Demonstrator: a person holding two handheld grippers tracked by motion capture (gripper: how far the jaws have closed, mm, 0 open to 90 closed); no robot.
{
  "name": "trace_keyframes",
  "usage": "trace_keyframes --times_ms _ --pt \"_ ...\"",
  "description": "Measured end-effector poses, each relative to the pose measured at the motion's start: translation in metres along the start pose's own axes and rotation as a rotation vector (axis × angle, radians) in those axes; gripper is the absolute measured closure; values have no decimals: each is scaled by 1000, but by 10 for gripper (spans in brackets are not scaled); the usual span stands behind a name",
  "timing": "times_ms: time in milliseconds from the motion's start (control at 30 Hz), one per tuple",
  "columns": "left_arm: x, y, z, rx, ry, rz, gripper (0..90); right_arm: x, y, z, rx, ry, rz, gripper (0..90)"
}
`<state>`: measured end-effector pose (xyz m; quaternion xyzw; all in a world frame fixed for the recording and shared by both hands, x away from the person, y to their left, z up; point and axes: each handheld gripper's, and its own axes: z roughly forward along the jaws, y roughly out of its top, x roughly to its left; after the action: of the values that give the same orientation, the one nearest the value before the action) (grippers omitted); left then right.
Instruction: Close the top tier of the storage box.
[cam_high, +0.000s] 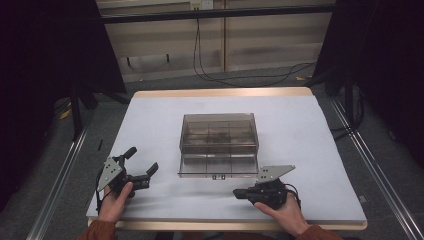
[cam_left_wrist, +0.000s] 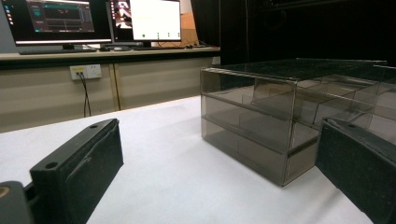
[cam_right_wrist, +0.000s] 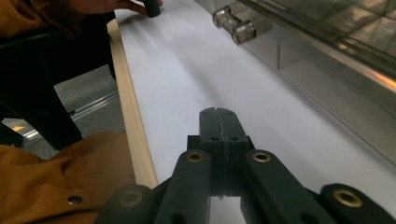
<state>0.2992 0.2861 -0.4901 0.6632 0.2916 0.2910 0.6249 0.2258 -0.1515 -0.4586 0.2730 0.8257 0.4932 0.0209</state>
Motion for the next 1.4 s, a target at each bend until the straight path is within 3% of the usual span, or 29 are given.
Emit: trace_keyframes --times_ms 567,800,1400 --pt "0 0 0 -3 -2 -5 10 -1 27 13 -49 23 -21 900" --pt "0 0 0 -3 2 7 10 2 37 17 -28 21 -59 900" --pt "0 0 0 -5 0 -3 10 -3 32 30 -22 6 -42 900"
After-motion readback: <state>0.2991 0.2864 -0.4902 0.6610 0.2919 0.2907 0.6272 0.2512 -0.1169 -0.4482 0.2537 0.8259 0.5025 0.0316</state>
